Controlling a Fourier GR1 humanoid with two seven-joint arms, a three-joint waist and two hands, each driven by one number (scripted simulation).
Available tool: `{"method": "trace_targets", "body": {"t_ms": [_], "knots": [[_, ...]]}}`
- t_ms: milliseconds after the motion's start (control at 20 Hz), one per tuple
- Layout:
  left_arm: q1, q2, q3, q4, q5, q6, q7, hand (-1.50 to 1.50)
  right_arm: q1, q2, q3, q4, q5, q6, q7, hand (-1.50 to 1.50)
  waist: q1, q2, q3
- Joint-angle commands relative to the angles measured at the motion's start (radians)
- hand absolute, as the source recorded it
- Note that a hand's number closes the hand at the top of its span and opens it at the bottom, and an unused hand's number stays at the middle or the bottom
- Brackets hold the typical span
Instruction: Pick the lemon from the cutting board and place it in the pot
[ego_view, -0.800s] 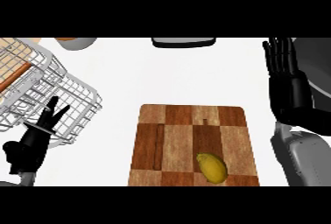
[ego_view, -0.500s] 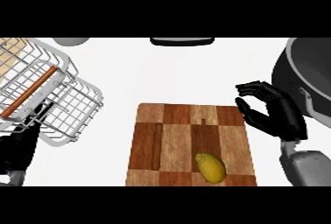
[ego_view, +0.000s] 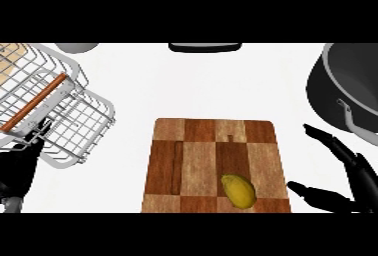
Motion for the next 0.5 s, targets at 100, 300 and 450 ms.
{"method": "trace_targets", "body": {"t_ms": [100, 300, 450], "knots": [[0.031, -0.012, 0.013, -0.041, -0.026, -0.008, 0.007, 0.0, 0.097, -0.166, -0.047, -0.201, -0.014, 0.16, 0.128, -1.5, 0.017, 0.003, -0.002], [-0.033, -0.003, 0.027, -0.035, -0.027, -0.02, 0.084, 0.0, 0.037, -0.178, 0.048, -0.307, 0.078, 0.216, 0.36, -1.5, 0.023, 0.005, -0.002], [-0.011, -0.04, 0.024, 0.023, -0.049, -0.037, -0.012, 0.0, -0.095, -0.197, 0.074, -0.36, 0.048, 0.325, 0.562, -1.5, 0.033, 0.008, -0.003]]}}
